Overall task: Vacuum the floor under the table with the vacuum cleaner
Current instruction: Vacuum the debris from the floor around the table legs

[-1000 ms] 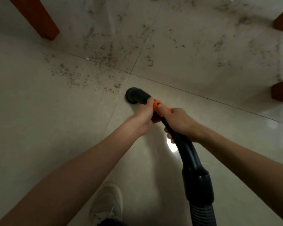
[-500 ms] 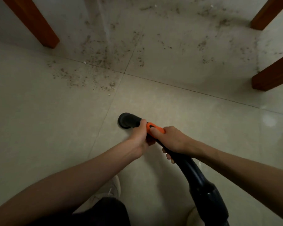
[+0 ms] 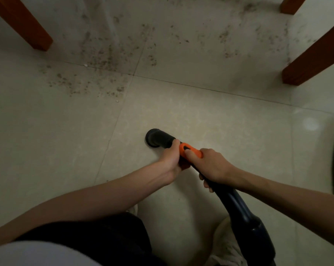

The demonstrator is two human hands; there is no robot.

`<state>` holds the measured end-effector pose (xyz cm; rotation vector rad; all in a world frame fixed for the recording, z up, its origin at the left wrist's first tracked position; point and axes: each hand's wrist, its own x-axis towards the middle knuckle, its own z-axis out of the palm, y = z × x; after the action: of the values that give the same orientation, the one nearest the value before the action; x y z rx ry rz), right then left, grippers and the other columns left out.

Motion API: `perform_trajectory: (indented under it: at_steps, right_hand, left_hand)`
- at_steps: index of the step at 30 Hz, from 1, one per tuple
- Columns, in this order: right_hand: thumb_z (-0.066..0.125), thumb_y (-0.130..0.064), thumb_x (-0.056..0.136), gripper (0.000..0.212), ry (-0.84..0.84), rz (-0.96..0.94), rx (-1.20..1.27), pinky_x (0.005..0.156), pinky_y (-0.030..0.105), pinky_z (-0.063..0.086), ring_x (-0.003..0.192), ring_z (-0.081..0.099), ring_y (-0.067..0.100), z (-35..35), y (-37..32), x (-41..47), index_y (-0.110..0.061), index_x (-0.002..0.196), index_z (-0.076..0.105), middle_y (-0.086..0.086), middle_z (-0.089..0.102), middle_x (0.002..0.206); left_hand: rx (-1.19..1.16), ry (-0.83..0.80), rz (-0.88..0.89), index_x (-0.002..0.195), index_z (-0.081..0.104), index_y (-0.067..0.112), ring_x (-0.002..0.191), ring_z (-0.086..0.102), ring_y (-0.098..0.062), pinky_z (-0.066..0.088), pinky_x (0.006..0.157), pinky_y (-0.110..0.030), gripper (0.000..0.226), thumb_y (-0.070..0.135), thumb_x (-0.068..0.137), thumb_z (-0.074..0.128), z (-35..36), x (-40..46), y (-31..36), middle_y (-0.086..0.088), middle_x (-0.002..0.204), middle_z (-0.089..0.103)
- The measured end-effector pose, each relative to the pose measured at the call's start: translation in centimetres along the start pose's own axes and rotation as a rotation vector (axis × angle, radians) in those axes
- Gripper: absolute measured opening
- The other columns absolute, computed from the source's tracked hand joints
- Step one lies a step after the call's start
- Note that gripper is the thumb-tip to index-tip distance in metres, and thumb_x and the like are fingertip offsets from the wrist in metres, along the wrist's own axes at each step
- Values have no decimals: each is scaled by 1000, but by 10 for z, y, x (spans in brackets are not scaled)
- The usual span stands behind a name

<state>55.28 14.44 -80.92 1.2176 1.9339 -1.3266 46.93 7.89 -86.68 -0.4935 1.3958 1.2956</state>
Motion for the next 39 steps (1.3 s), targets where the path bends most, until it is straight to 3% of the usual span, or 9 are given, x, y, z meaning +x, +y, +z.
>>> perform_trajectory:
  at_steps: [6, 11, 13, 17, 27, 35, 39]
  right_hand:
    - [40, -51, 95, 46, 12, -30, 88, 41, 25, 49, 39, 53, 16, -4, -1, 8, -7, 100, 50, 10, 57, 65]
    - [41, -50, 96, 47, -97, -18, 127, 44, 27, 51, 43, 55, 18, -5, -2, 11, -4, 106, 49, 10, 56, 64]
    - [42, -48, 96, 48, -151, 8, 171, 46, 28, 52, 46, 56, 21, -10, -2, 14, -2, 107, 51, 11, 57, 61]
    - [43, -41, 97, 47, -199, 26, 242, 50, 27, 52, 50, 59, 22, -14, -2, 18, 5, 100, 56, 13, 60, 61]
    - [38, -39, 99, 39, -334, 88, 372, 44, 23, 47, 49, 52, 17, -15, -11, 29, -3, 93, 51, 11, 52, 61]
    - [42, -41, 99, 47, -205, -40, 330, 41, 22, 45, 42, 51, 16, -9, -35, 49, 4, 97, 56, 10, 53, 59]
    - [42, -40, 99, 44, -199, -98, 318, 40, 21, 45, 39, 50, 14, -4, -66, 62, 2, 95, 54, 10, 53, 59]
  left_hand:
    - [4, -17, 32, 75, 50, 11, 66, 55, -17, 48, 63, -28, 26, 25, 96, 43, 1, 4, 15, -7, 71, 54]
    - [27, -35, 3, 108, 56, 8, 76, 60, -15, 46, 62, -25, 31, 35, 97, 45, -10, 7, 13, -8, 90, 63]
    - [65, -32, 15, 115, 54, 9, 71, 57, -14, 44, 58, -24, 33, 36, 97, 45, -12, 7, 14, -6, 88, 62]
    - [138, -10, 27, 106, 54, 10, 63, 47, -12, 40, 55, -22, 29, 36, 96, 48, -13, 8, 14, -3, 73, 54]
    - [218, -3, 79, 109, 55, 11, 69, 49, -13, 39, 60, -23, 32, 39, 97, 45, -16, 18, 8, -2, 78, 55]
    - [102, 25, 160, 85, 53, 11, 60, 47, -11, 39, 54, -22, 27, 32, 98, 44, -20, 26, 39, -2, 68, 50]
    - [-3, 45, 182, 120, 52, 1, 70, 54, -14, 45, 61, -23, 39, 32, 99, 44, -35, 36, 65, -7, 83, 57]
